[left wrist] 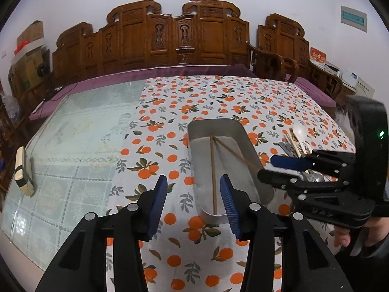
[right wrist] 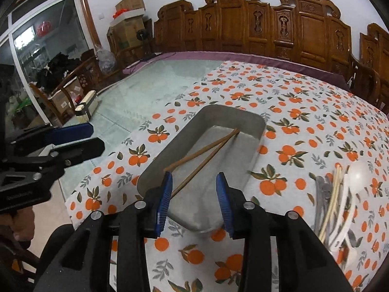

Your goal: Organize utensils

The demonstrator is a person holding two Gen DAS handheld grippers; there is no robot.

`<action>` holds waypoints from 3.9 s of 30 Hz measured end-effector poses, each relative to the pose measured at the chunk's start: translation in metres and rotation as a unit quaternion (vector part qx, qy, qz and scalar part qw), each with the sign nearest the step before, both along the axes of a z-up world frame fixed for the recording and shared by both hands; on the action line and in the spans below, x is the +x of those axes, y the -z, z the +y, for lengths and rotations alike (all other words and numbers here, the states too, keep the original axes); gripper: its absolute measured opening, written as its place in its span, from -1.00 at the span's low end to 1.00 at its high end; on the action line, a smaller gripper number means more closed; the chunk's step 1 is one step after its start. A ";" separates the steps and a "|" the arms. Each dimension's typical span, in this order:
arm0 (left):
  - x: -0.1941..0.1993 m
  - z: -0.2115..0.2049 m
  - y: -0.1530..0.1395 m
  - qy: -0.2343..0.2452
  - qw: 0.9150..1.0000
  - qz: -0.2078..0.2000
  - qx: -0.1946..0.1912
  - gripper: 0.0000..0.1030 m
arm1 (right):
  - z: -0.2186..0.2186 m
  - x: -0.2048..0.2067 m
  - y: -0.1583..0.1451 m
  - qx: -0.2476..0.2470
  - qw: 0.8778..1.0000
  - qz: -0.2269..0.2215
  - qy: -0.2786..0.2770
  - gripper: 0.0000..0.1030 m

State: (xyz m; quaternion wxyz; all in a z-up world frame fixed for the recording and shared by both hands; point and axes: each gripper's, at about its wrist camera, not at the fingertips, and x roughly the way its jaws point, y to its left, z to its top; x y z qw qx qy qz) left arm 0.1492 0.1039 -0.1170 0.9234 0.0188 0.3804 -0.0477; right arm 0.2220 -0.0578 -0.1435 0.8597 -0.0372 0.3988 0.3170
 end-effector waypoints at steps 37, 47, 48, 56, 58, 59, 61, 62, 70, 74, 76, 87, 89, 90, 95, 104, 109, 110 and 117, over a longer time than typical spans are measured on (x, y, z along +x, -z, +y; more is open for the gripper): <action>0.014 -0.154 0.031 0.097 0.995 0.028 -0.024 0.26 | -0.220 -0.009 0.030 -0.007 0.988 -0.014 0.152 -0.25; 0.029 -0.192 0.067 0.109 0.992 0.062 -0.034 0.26 | -0.217 -0.010 0.056 0.004 0.991 0.008 0.134 -0.25; 0.032 -0.195 0.070 0.110 0.991 0.067 -0.037 0.26 | -0.218 -0.010 0.057 0.000 0.991 0.006 0.134 -0.25; 0.054 -0.221 0.103 0.113 0.986 0.109 -0.061 0.17 | -0.238 -0.006 0.058 0.005 0.987 0.005 0.159 -0.24; 0.061 -0.224 0.110 0.110 0.984 0.121 -0.070 0.03 | -0.241 -0.005 0.056 0.011 0.987 0.004 0.161 -0.24; 0.063 -0.224 0.113 0.108 0.983 0.127 -0.074 -0.17 | -0.242 -0.004 0.056 0.013 0.987 0.004 0.162 -0.24; 0.068 -0.224 0.118 0.107 0.979 0.141 -0.102 -0.26 | -0.243 -0.004 0.055 0.017 0.987 0.004 0.162 -0.24; 0.070 -0.223 0.119 0.106 0.977 0.146 -0.110 -0.28 | -0.243 -0.003 0.055 0.018 0.987 0.004 0.162 -0.24; 0.066 -0.223 0.116 0.106 0.974 0.150 -0.135 -0.70 | -0.240 -0.003 0.055 0.023 0.987 0.006 0.158 -0.24; 0.061 -0.217 0.107 0.103 0.973 0.149 -0.145 -0.95 | -0.236 -0.003 0.056 0.018 0.988 0.008 0.151 -0.24; 0.058 -0.213 0.105 0.102 0.973 0.147 -0.147 -0.96 | -0.233 -0.003 0.057 0.016 0.989 0.009 0.147 -0.24; 0.027 -0.198 0.080 0.107 0.982 0.114 -0.111 -0.95 | -0.210 -0.009 0.056 0.028 0.994 0.009 0.107 -0.27; 0.023 -0.195 0.077 0.107 0.983 0.107 -0.106 -0.95 | -0.203 -0.010 0.055 0.037 0.995 0.013 0.095 -0.37; 0.021 -0.194 0.074 0.107 0.983 0.103 -0.104 -0.96 | -0.200 -0.011 0.055 0.039 0.995 0.015 0.091 -0.40; 0.012 -0.184 0.065 0.100 0.987 0.085 -0.090 -0.96 | -0.175 -0.012 0.060 0.025 0.997 0.020 0.064 -0.48; 0.006 -0.162 0.051 0.078 0.991 0.066 -0.088 -0.96 | -0.144 0.004 0.072 -0.018 0.998 0.023 0.058 -0.56; 0.003 -0.153 0.046 0.066 0.993 0.059 -0.081 -0.95 | -0.134 0.019 0.082 -0.053 0.995 0.033 0.072 -0.65; 0.003 -0.152 0.045 0.066 0.993 0.058 -0.080 -0.95 | -0.133 0.019 0.084 -0.062 0.995 0.033 0.073 -0.65; -0.004 -0.148 0.036 0.060 0.995 0.046 -0.072 -0.95 | -0.126 0.016 0.088 -0.095 0.992 0.027 0.079 -0.83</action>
